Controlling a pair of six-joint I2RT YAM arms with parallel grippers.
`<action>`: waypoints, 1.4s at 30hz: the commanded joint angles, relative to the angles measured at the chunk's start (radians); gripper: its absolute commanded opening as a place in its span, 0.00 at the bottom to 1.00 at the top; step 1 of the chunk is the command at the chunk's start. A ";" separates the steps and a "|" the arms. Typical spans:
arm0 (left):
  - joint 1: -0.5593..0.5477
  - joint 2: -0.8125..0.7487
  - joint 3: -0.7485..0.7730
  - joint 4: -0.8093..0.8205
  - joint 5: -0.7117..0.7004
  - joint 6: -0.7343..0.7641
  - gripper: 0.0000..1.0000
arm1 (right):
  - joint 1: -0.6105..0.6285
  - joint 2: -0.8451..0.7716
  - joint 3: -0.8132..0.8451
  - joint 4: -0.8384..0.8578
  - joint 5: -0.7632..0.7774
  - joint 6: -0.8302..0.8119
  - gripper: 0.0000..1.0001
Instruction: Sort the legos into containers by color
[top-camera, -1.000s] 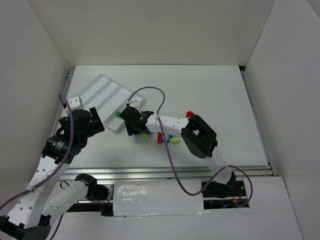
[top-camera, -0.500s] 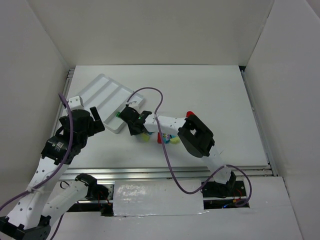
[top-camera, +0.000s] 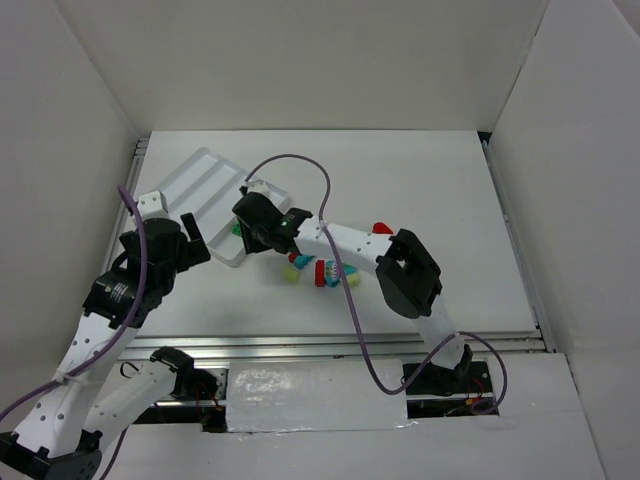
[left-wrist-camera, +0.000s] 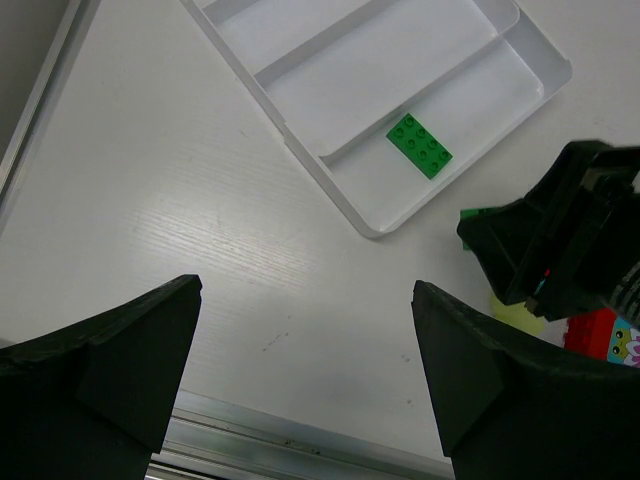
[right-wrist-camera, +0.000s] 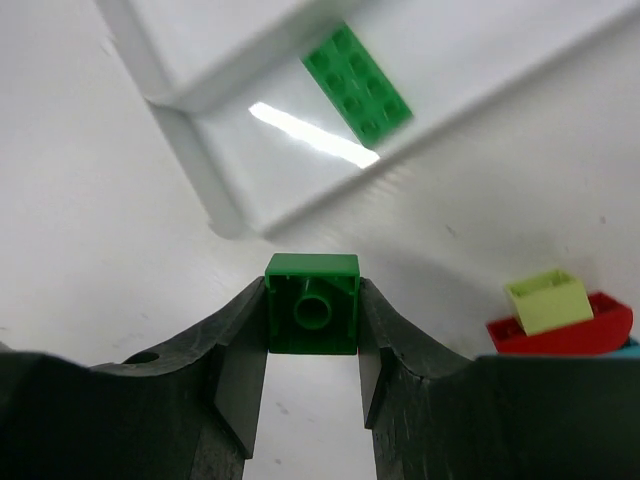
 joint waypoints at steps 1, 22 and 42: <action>0.009 0.008 -0.003 0.038 0.013 0.024 1.00 | -0.010 0.038 0.146 0.023 0.003 -0.022 0.13; 0.012 0.029 -0.007 0.049 0.043 0.038 1.00 | -0.096 0.284 0.406 0.066 -0.102 -0.013 0.65; 0.021 0.022 -0.007 0.055 0.062 0.044 1.00 | -0.339 -0.400 -0.241 -0.156 0.078 0.025 1.00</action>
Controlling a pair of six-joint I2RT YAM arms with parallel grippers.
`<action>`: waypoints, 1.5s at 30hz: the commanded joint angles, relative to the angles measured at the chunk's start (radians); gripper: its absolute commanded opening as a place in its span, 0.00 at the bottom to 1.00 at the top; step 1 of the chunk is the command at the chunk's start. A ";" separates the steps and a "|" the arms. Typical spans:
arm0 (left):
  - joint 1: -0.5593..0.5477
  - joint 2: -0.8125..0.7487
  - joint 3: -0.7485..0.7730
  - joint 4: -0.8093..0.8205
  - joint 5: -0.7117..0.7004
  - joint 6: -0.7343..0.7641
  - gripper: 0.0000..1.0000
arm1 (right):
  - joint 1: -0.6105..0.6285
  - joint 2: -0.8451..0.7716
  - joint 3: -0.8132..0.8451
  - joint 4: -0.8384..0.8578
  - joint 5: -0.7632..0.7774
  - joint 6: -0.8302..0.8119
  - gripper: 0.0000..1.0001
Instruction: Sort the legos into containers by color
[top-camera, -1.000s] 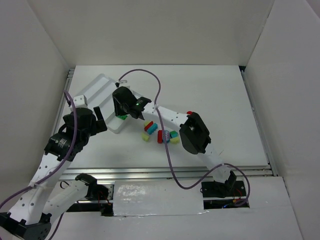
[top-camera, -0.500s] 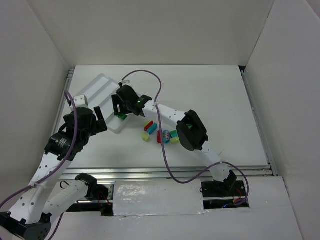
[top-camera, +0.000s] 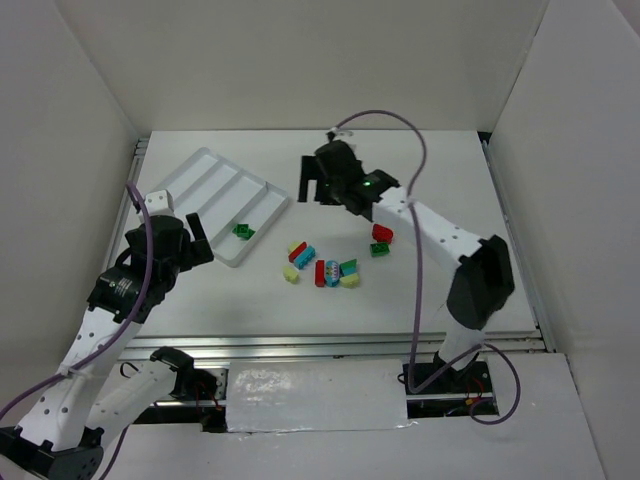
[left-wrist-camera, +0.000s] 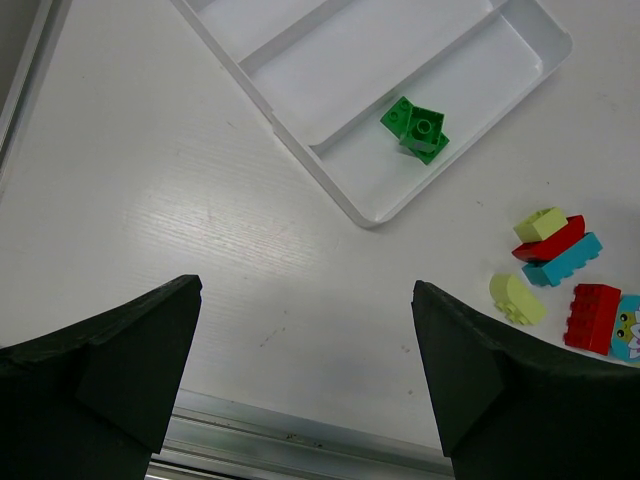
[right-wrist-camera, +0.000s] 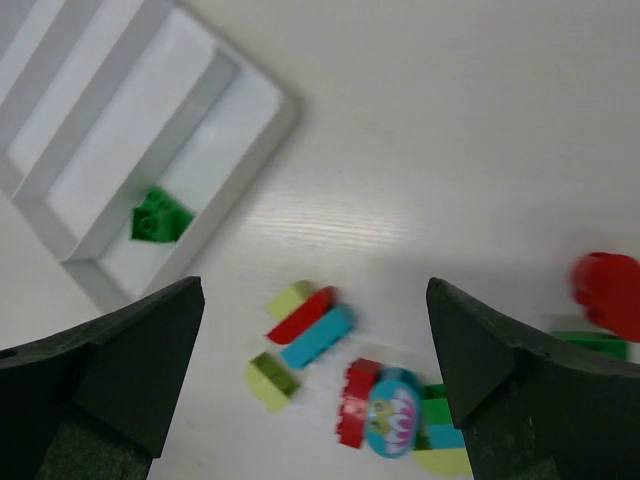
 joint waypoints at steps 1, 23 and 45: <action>0.009 -0.005 -0.001 0.043 0.017 0.022 1.00 | -0.123 -0.119 -0.195 -0.099 0.056 0.014 1.00; 0.013 -0.007 -0.012 0.058 0.059 0.034 1.00 | -0.312 -0.125 -0.518 -0.007 0.049 0.174 0.99; 0.013 0.025 -0.012 0.066 0.086 0.046 0.99 | -0.321 0.039 -0.422 -0.004 -0.065 -0.072 0.87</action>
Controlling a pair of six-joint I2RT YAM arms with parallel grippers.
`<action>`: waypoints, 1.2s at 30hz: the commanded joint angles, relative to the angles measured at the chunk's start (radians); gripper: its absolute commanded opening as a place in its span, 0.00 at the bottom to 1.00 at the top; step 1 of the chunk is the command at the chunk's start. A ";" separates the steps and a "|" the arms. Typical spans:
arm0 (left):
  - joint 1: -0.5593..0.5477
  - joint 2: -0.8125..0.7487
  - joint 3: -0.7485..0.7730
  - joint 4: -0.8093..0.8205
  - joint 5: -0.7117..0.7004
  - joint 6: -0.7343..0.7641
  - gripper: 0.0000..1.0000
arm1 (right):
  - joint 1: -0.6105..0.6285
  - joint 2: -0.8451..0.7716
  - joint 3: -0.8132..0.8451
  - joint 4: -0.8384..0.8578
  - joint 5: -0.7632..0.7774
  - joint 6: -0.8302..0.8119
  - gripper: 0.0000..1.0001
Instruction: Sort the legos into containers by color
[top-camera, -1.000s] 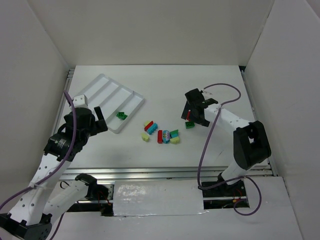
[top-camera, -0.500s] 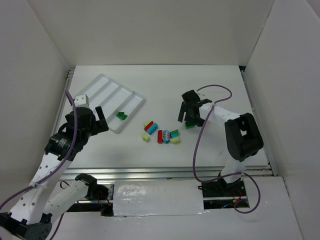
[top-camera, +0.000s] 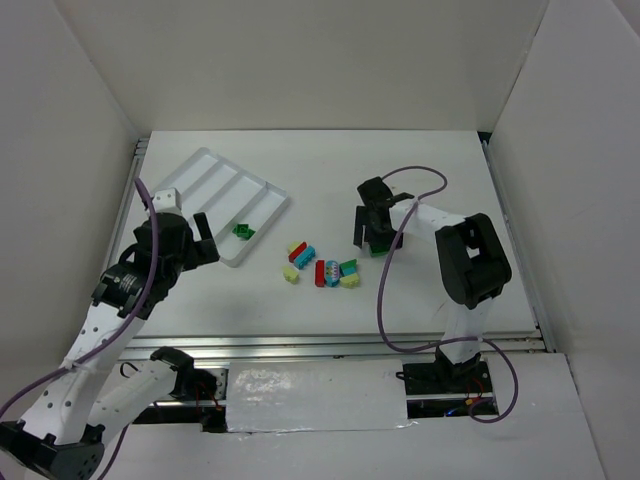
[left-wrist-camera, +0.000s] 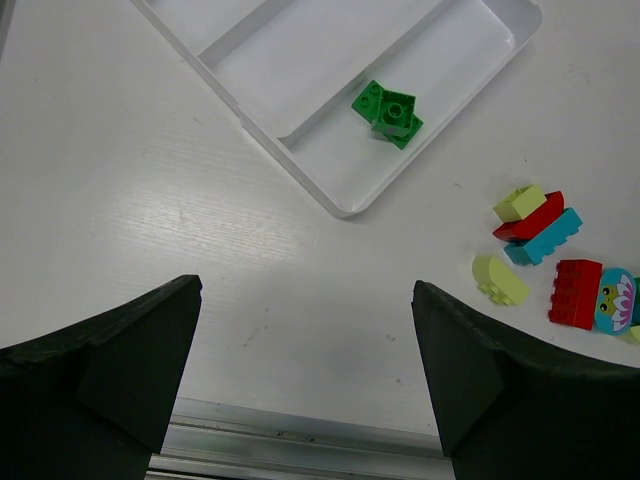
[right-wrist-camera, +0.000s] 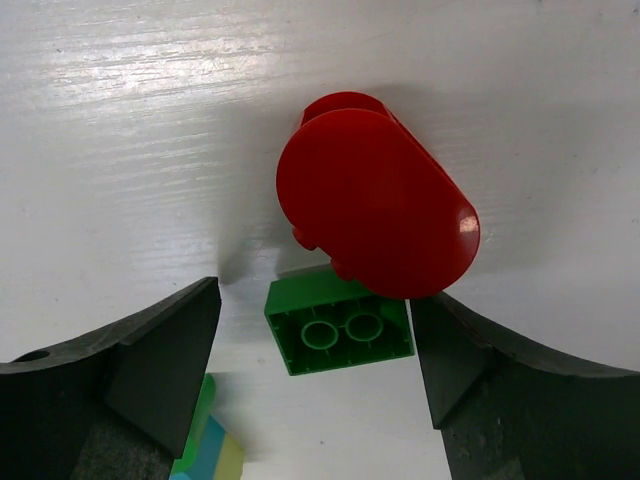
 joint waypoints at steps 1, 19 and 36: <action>0.006 0.006 -0.001 0.034 0.009 0.021 0.99 | -0.004 -0.025 0.003 0.020 -0.021 -0.005 0.82; 0.006 0.001 -0.003 0.030 0.002 0.018 0.99 | 0.083 -0.172 -0.048 0.028 -0.033 0.051 0.36; 0.008 -0.007 0.002 0.014 -0.041 0.000 0.99 | 0.318 0.289 0.693 0.103 -0.269 0.127 0.36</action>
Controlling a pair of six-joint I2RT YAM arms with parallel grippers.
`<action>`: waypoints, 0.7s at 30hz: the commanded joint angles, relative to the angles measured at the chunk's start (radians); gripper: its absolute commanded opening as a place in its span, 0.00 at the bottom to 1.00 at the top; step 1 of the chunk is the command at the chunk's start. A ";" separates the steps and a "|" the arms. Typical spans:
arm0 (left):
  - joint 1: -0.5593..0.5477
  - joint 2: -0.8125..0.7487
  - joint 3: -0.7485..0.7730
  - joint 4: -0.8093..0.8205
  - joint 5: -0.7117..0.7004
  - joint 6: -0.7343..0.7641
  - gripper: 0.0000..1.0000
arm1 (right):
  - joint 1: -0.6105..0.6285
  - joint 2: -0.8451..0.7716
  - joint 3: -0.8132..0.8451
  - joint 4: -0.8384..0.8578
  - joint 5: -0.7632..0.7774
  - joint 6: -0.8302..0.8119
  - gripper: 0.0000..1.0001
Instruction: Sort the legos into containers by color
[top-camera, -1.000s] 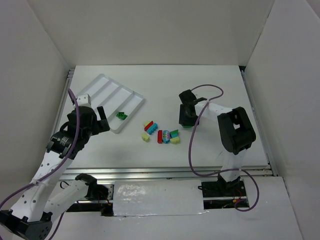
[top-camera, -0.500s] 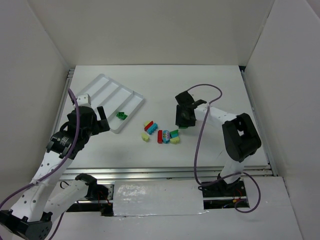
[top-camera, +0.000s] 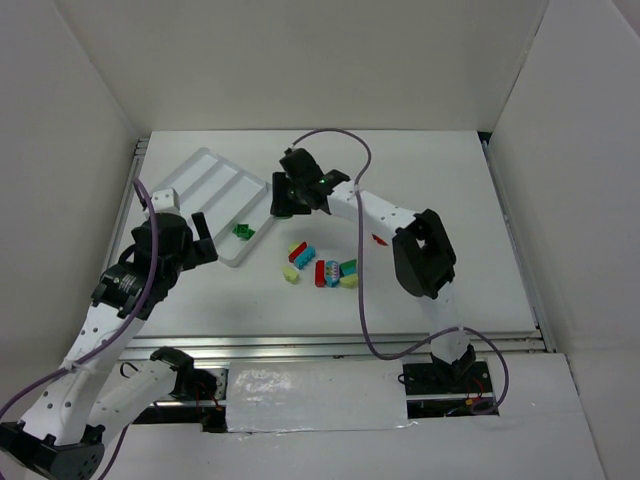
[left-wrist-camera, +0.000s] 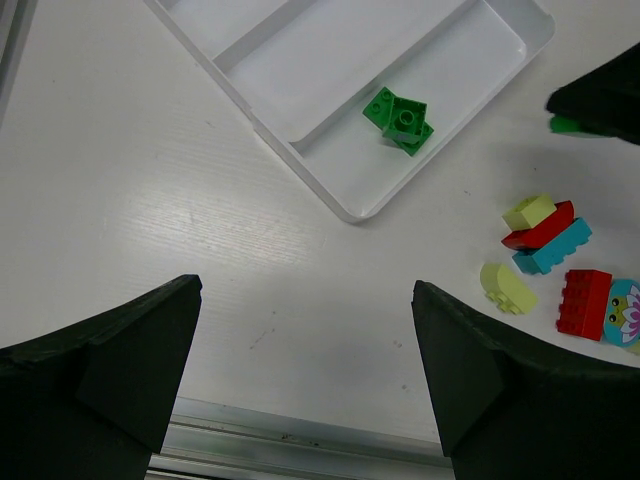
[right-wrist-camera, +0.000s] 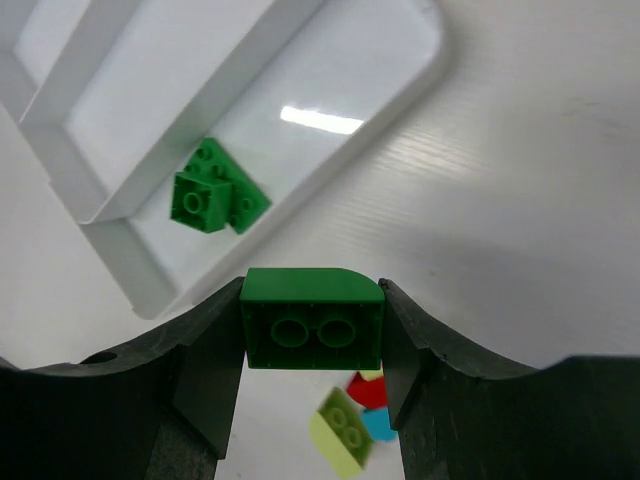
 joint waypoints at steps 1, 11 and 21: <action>0.006 -0.004 0.002 0.016 -0.017 0.002 1.00 | 0.037 0.077 0.092 0.101 -0.097 0.081 0.36; 0.006 -0.011 -0.001 0.021 -0.005 0.006 1.00 | 0.053 0.230 0.161 0.299 -0.174 0.232 0.40; 0.006 -0.020 -0.003 0.027 0.009 0.011 0.99 | 0.056 0.234 0.221 0.253 -0.147 0.187 1.00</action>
